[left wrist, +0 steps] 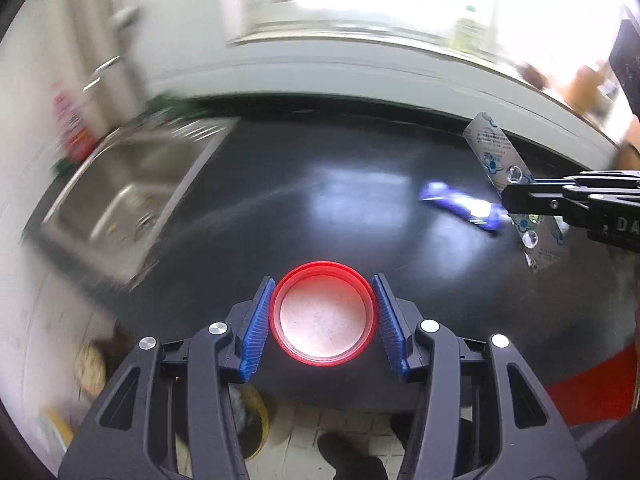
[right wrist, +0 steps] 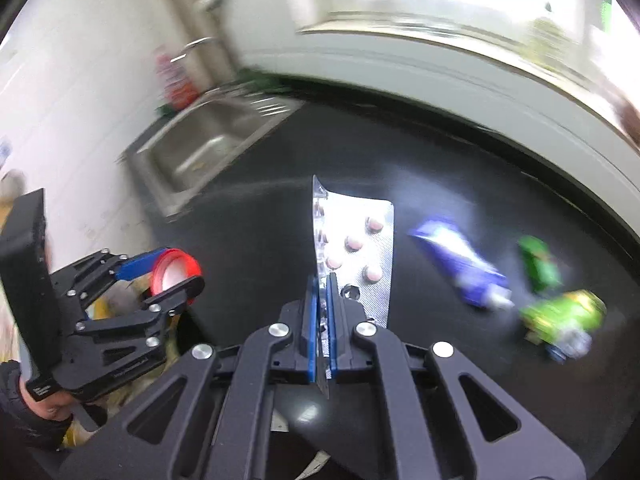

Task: Collect trash
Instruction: 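Carry the red lid and blister pack to the bin while both tools open to drop them, then move both open tools back up over the worktop trash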

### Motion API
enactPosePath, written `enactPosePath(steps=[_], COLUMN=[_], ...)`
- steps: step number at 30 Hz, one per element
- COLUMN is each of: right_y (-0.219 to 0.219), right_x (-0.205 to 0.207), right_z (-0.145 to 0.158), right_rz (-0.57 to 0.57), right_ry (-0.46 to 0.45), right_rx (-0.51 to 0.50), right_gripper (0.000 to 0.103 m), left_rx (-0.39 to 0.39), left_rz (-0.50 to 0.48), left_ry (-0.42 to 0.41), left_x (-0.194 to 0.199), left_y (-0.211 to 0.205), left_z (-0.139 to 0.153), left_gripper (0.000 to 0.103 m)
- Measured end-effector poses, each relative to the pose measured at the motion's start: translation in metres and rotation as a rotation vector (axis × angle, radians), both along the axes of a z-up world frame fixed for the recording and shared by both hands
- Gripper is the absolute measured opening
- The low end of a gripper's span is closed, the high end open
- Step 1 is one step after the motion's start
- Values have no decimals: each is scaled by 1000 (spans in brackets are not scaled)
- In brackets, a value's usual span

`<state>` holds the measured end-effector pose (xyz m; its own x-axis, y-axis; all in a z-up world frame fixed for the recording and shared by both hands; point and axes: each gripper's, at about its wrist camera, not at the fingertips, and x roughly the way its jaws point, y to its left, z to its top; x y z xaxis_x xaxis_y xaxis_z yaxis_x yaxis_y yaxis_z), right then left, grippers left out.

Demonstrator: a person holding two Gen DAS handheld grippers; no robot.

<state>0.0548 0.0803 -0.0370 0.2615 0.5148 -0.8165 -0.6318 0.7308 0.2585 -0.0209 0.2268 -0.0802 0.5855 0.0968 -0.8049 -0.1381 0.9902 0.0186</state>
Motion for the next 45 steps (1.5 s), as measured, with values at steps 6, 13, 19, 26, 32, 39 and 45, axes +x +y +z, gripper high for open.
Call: enactPosePath(steps=[6,13,19,26,32,39,45], right_y=[123,229,271,287,301,306,307], right_x=[-49,-119,-145,-151,-148,-139,-132], right_z=[-15,-54,-100,-147,-160,-157,-150], right_rz=[288,542,593,586,586,575,556], right_ry=[78,157,225,258,262,283,267], right_rx=[48,5,-57,-142,-168,-161,-136], right_gripper=[5,5,5,5,5,7,70], left_rx=[-27,-83,-133,-162,-184,-200,-206], left_rz=[287,523,589,572,543,530,553], left_ry=[41,86,90,128,139,128,126], left_x=[-84,-179,-204,-200,-192,-190,-197], left_y=[93,166,196,213,218,225,227], left_z=[-23,-61,-101,-142,-157,-163,-163], left_gripper=[49,49,49,49,49,74,77])
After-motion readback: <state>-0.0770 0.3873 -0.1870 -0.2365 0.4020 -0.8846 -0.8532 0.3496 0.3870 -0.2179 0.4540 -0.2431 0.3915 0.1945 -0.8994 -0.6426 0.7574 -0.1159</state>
